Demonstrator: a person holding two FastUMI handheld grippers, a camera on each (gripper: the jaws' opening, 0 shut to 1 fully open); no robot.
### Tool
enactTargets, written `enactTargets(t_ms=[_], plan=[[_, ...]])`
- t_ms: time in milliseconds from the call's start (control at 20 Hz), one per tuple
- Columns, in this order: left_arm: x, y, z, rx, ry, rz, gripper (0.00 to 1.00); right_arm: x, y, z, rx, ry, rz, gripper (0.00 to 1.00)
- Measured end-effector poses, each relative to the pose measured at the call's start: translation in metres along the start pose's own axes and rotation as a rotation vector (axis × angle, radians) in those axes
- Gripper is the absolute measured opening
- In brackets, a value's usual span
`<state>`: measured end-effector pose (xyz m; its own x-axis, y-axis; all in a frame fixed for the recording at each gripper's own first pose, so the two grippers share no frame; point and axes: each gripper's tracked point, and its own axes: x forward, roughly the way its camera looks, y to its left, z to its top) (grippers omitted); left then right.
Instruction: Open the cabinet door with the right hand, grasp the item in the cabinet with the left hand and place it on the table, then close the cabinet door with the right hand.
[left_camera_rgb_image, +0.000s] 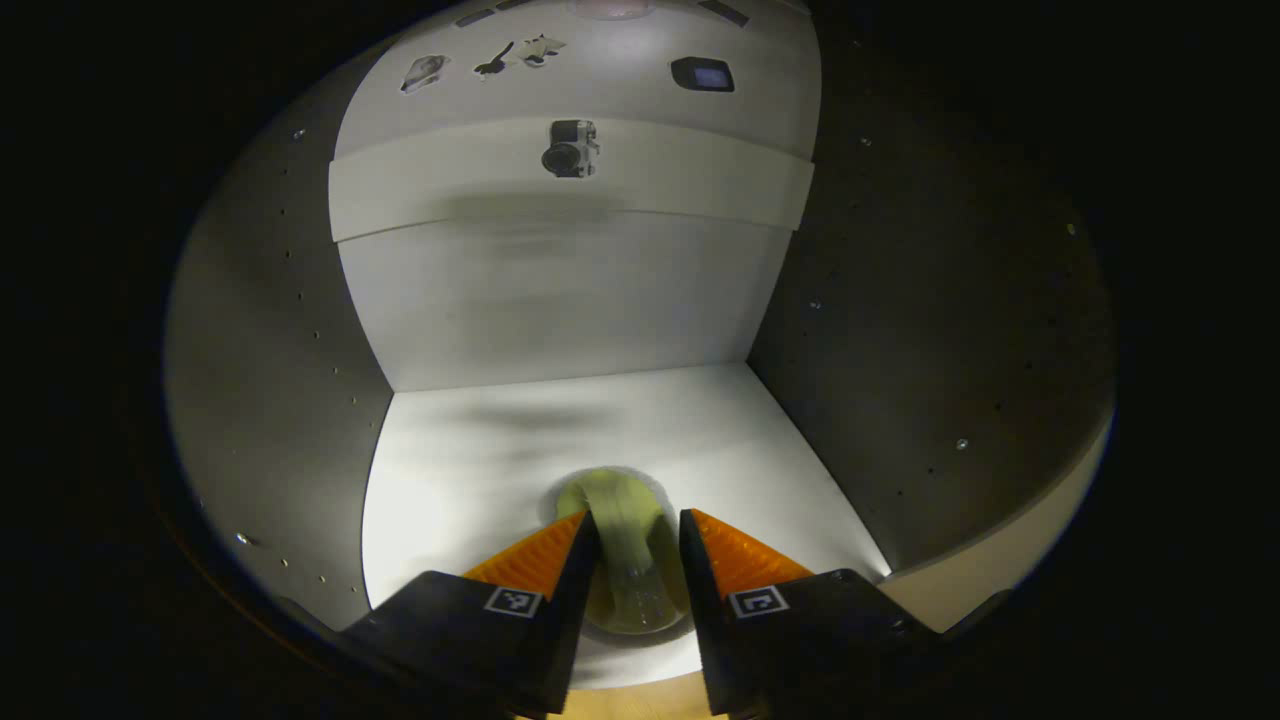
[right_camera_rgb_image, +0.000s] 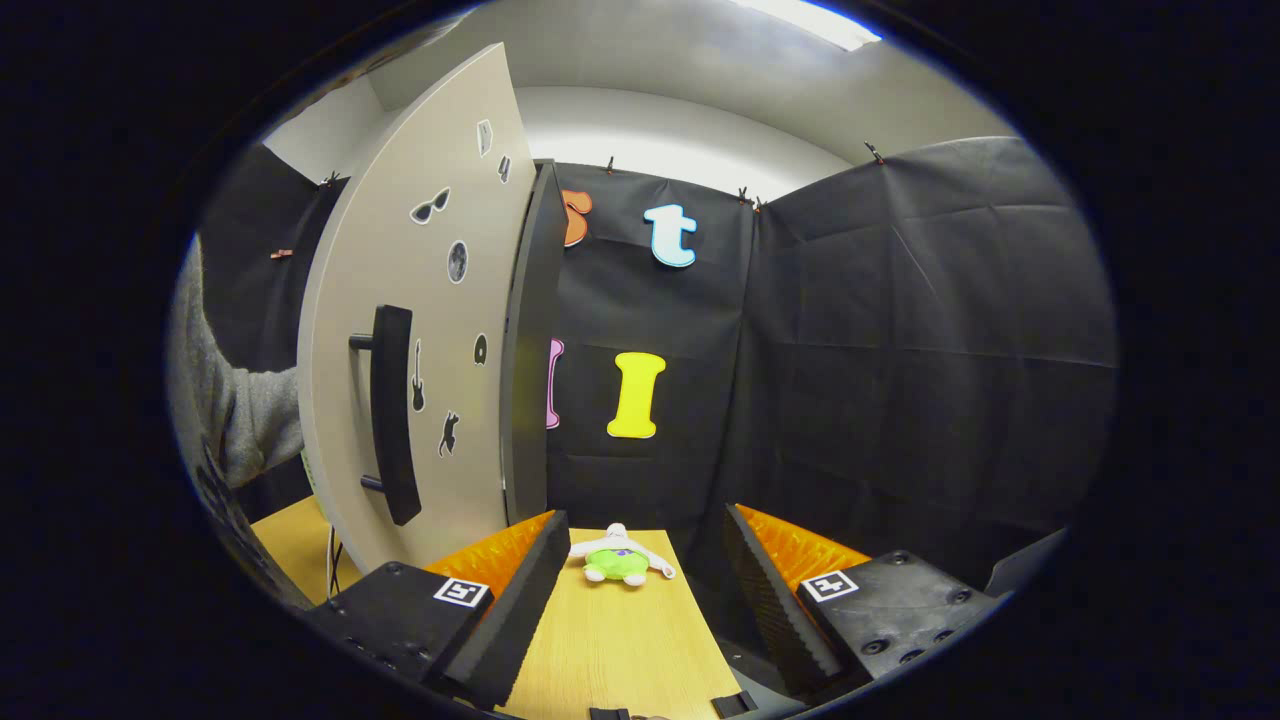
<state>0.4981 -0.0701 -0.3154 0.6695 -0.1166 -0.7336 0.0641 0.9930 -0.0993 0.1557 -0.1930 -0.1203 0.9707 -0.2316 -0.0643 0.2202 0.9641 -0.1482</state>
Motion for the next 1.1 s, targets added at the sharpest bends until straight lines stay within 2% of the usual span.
enactTargets(t_ms=[50,150,250,450,700,850,1000,1100], plan=[[-0.001,0.004,0.000,0.001,0.005,0.019,0.39,0.001,-0.001,-0.001,0.000,0.005,0.000,0.97],[0.000,0.003,-0.001,0.016,0.010,0.025,0.24,0.003,-0.003,-0.005,-0.001,0.016,-0.001,0.97],[-0.002,0.007,-0.002,0.022,0.014,0.054,0.20,0.004,-0.004,-0.008,0.001,0.027,0.004,0.97],[-0.006,0.002,-0.005,0.017,0.027,0.033,0.18,0.006,0.001,-0.006,0.002,0.024,0.038,0.97],[-0.027,0.005,-0.009,-0.043,0.005,0.034,0.18,0.005,0.008,-0.010,-0.003,0.030,0.079,0.97],[-0.052,0.009,-0.009,-0.034,-0.028,0.062,0.18,0.003,0.019,-0.010,0.008,0.036,0.125,0.98],[-0.087,-0.001,-0.015,-0.035,-0.068,0.031,0.18,-0.002,0.028,-0.009,0.006,0.030,0.156,0.97],[-0.114,-0.004,-0.030,-0.043,-0.071,0.014,0.18,-0.006,0.032,-0.008,-0.004,0.029,0.144,0.97]])
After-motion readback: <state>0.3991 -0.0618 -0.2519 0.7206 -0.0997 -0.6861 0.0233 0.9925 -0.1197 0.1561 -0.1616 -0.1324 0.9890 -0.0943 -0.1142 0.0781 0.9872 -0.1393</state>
